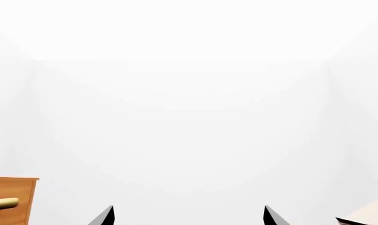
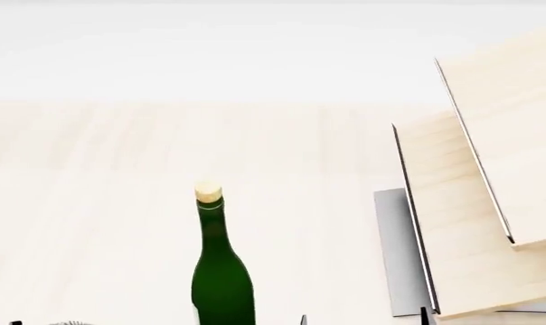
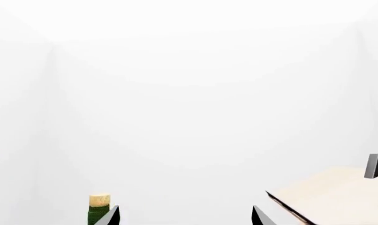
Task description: Put the wine bottle on the wine rack.
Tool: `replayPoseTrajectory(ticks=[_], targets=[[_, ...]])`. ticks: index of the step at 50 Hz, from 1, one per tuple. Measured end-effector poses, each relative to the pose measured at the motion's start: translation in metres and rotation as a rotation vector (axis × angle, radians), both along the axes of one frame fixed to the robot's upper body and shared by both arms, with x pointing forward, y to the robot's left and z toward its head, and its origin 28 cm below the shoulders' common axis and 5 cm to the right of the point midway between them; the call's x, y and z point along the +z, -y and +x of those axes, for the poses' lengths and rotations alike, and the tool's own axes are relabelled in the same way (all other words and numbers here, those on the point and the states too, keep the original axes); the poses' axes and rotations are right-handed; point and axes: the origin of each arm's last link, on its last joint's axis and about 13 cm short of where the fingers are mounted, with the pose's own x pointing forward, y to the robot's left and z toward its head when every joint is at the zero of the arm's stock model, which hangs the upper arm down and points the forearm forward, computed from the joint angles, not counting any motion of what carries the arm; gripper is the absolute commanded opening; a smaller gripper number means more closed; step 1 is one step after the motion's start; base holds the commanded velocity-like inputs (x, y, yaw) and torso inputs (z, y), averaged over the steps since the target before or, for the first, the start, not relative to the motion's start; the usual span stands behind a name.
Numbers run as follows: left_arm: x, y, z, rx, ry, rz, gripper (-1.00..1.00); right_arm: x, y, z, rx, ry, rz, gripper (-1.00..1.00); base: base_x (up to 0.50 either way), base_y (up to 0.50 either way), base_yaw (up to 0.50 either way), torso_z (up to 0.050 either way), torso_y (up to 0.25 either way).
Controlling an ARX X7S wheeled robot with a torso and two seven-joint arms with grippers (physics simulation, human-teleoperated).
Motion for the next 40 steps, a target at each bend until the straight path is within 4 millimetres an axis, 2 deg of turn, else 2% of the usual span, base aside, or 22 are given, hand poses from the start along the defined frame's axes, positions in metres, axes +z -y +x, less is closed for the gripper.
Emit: replayPoseTrajectory(ticks=[40], targets=[[-0.0002, 0.0009, -0.0008, -0.006, 0.000, 0.003, 1.00, -0.0009, -0.0002, -0.0011, 0.008, -0.002, 0.003, 1.00, 0.00, -0.09, 0.00, 0.000, 0.000]])
